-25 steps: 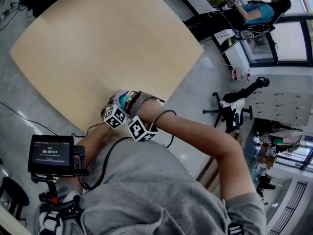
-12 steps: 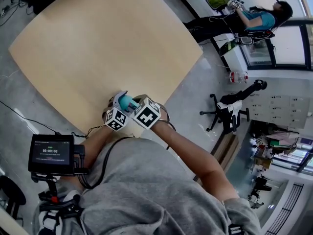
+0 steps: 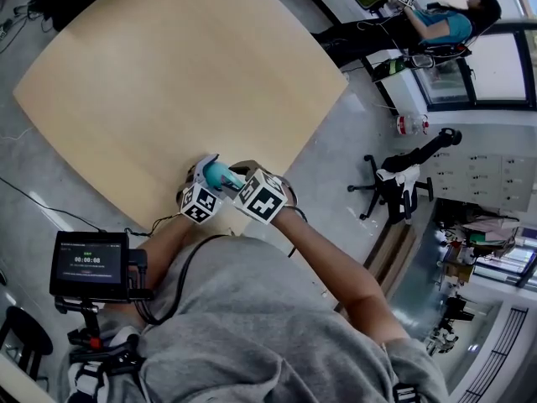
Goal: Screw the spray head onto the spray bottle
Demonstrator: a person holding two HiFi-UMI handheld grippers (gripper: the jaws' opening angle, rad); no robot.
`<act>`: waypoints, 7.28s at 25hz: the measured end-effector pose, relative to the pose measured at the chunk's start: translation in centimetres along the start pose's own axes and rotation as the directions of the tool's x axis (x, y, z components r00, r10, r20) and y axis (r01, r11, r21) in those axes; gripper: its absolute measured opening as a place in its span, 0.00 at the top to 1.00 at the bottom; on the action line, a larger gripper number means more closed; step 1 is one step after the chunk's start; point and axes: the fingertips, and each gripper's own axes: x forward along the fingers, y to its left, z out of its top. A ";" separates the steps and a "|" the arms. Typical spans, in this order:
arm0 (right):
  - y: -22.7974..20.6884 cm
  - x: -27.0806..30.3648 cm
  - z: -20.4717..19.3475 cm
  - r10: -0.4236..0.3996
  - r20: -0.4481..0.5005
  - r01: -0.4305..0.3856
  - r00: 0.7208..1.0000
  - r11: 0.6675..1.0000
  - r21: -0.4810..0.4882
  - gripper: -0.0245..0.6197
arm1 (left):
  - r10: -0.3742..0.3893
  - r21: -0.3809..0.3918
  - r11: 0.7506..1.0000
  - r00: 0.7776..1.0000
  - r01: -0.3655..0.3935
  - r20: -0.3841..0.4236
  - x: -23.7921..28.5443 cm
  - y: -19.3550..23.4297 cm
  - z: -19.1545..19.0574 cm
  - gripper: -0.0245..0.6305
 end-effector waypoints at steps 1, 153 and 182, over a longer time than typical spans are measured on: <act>-0.1 -0.5 0.2 0.004 0.006 -0.004 1.000 1.000 -0.031 0.69 | -0.002 0.000 1.000 1.000 0.002 -0.001 0.0 0.0 0.0 0.33; 2.7 -1.1 -3.5 0.079 -0.187 -0.200 0.979 0.543 -0.816 0.70 | -0.235 0.120 0.964 0.971 0.239 -0.045 -1.4 -4.6 0.2 0.33; 4.4 -0.2 -2.5 0.092 -0.134 -0.162 0.987 0.650 -0.742 0.70 | -0.260 0.150 0.953 0.965 0.262 -0.036 -2.1 -5.2 0.3 0.33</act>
